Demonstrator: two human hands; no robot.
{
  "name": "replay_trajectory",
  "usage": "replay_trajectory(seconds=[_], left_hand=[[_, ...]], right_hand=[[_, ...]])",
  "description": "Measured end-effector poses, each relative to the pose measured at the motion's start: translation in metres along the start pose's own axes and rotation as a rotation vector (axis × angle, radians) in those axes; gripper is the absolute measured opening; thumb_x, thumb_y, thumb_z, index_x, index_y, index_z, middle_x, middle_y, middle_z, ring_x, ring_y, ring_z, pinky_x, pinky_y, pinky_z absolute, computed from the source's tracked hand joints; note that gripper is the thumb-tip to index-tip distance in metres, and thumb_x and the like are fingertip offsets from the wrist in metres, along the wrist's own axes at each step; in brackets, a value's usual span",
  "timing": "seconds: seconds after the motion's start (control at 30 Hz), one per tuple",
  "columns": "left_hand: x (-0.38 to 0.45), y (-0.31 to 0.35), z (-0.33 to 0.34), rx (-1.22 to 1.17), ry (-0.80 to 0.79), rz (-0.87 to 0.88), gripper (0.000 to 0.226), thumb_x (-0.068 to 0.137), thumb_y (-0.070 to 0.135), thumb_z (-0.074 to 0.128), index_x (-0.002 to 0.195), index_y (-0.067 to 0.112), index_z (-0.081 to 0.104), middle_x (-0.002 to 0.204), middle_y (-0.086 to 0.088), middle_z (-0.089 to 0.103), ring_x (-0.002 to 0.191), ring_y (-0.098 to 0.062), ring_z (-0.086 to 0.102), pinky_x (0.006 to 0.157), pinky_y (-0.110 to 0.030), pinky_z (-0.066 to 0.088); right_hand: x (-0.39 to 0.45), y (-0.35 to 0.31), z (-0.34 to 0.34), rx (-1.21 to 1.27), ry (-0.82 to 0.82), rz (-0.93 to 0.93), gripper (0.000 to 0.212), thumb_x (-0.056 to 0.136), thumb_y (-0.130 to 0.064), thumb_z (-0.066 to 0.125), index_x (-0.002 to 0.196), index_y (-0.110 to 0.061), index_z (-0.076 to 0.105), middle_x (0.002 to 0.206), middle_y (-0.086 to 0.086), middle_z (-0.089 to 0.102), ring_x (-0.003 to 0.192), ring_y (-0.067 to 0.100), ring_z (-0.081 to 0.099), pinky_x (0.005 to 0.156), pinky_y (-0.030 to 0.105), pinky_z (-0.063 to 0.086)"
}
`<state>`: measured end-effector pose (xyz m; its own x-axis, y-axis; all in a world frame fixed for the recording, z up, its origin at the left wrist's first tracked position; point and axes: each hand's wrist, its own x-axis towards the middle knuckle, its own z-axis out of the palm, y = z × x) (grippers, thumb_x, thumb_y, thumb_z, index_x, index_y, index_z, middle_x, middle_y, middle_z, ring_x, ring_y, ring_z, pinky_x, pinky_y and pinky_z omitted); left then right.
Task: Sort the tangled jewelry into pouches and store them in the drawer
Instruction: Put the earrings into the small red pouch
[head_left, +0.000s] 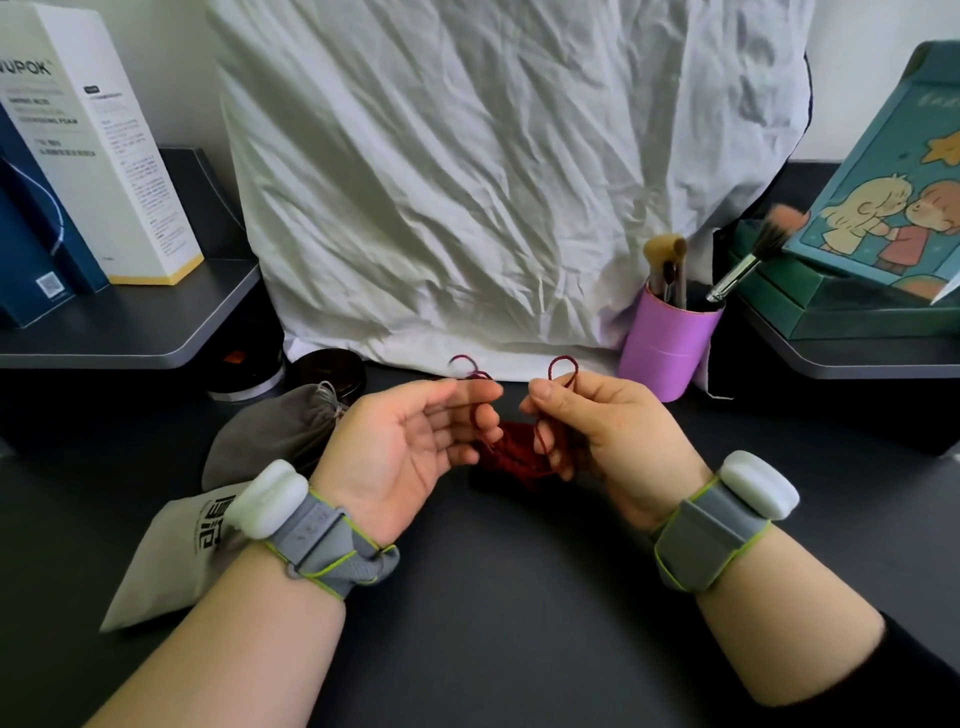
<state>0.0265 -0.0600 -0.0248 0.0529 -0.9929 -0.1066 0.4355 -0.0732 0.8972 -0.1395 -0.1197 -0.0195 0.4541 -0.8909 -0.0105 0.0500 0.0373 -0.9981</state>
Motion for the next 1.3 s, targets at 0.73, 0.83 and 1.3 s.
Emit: replay_trajectory(seconds=[0.73, 0.83, 1.3], left_hand=[[-0.005, -0.02, 0.014, 0.515, -0.124, 0.181, 0.013, 0.069, 0.017, 0.078, 0.066, 0.007, 0.071, 0.063, -0.003, 0.066, 0.059, -0.011, 0.056, 0.061, -0.02, 0.046], [-0.002, -0.018, 0.012, 0.398, -0.058, 0.15, 0.01, 0.066, 0.021, 0.079, 0.065, 0.015, 0.071, 0.061, 0.0, 0.066, 0.058, -0.011, 0.052, 0.06, -0.024, 0.039], [-0.001, -0.012, 0.01, 0.208, -0.012, 0.188, 0.013, 0.074, 0.021, 0.064, 0.081, 0.009, 0.062, 0.067, -0.01, 0.07, 0.067, -0.016, 0.065, 0.066, -0.023, 0.053]], right_hand=[[-0.008, -0.007, 0.015, 0.077, -0.021, -0.097, 0.017, 0.07, -0.011, 0.077, 0.073, 0.004, 0.07, 0.053, 0.008, 0.057, 0.043, 0.017, 0.053, 0.042, 0.023, 0.045], [-0.009, -0.01, 0.009, -0.02, -0.049, -0.085, 0.019, 0.08, -0.022, 0.07, 0.081, -0.003, 0.072, 0.053, -0.001, 0.061, 0.041, 0.007, 0.05, 0.039, 0.013, 0.038], [0.0, -0.011, -0.01, -0.111, 0.001, -0.084, 0.019, 0.068, -0.031, 0.07, 0.07, -0.013, 0.074, 0.055, -0.001, 0.051, 0.05, 0.012, 0.038, 0.045, 0.021, 0.03]])
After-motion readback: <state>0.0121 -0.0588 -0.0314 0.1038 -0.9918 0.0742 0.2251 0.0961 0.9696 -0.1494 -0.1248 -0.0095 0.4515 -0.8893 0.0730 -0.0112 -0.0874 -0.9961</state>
